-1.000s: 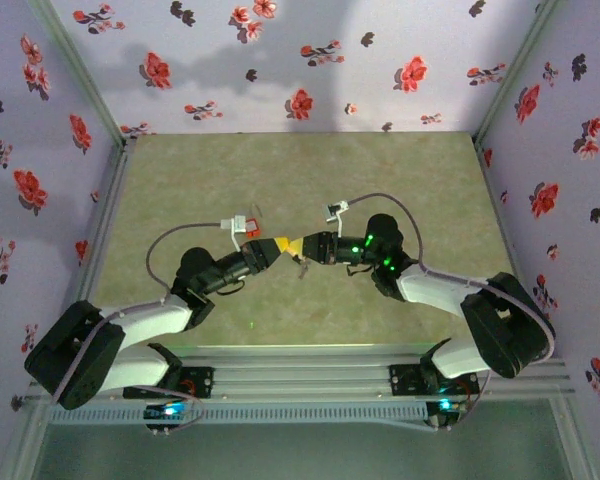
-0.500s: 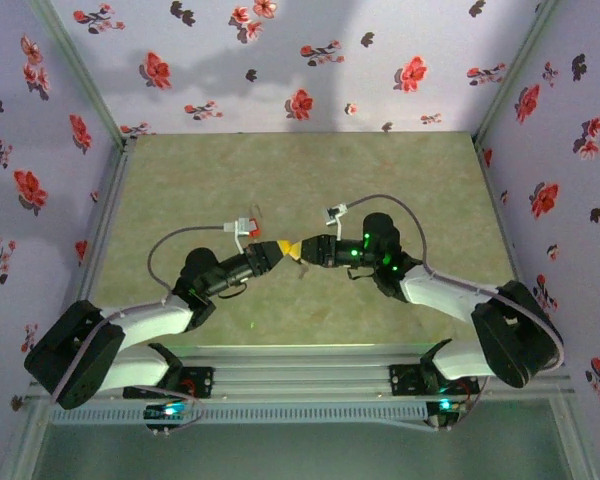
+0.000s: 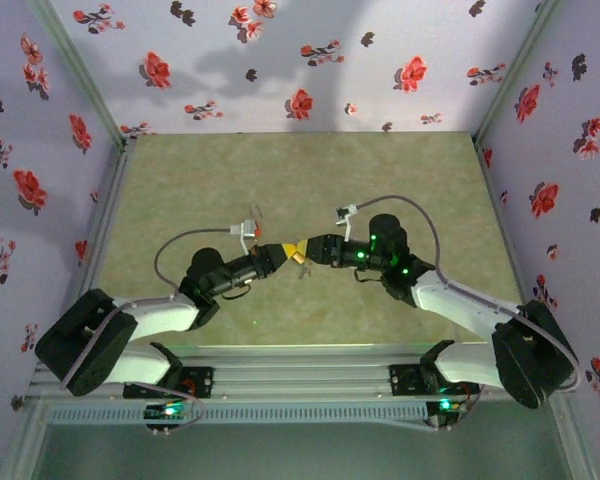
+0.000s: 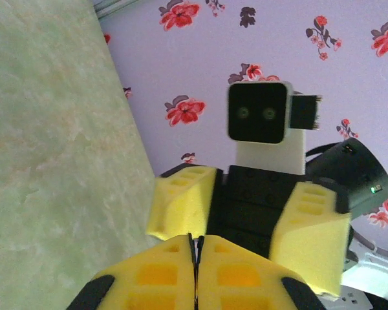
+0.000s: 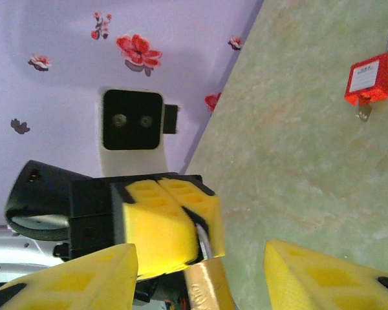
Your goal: Lock with the key
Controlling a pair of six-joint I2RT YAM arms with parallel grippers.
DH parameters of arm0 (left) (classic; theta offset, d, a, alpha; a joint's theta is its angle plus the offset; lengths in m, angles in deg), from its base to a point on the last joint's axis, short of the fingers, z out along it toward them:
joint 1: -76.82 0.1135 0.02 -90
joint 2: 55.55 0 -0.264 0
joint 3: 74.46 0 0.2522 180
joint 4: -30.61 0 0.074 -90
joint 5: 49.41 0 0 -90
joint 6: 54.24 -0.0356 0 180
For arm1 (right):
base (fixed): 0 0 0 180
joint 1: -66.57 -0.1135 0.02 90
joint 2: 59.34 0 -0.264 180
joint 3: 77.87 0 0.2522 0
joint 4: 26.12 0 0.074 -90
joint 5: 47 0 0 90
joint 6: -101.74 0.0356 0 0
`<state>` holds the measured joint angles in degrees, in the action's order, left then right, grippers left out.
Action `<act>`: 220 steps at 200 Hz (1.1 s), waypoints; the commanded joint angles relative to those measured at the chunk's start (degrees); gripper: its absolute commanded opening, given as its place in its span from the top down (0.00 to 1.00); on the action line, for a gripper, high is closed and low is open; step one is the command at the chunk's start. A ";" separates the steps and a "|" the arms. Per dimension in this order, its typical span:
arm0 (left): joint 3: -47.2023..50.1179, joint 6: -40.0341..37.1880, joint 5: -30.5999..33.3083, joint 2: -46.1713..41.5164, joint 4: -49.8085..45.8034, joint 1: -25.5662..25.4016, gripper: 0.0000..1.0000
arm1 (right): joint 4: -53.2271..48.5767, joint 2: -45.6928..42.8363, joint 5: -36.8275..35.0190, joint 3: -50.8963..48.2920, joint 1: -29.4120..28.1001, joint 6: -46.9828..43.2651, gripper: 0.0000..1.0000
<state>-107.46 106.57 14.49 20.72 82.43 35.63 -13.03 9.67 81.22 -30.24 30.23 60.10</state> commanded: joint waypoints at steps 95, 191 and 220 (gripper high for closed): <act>-3.51 4.72 1.77 5.43 4.46 1.88 1.00 | -0.51 -8.19 -1.01 -8.26 0.29 0.95 0.55; -3.17 7.87 1.92 6.84 6.60 1.90 1.00 | 3.55 -5.31 -1.83 -8.55 0.03 1.76 0.63; -3.17 8.80 1.90 6.58 6.84 1.90 1.00 | 3.88 -4.68 -2.61 -8.42 0.09 1.65 0.65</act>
<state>-109.83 113.91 15.62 27.24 85.93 37.10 -12.05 4.67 79.97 -38.46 30.32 61.39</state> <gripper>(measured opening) 0.080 0.360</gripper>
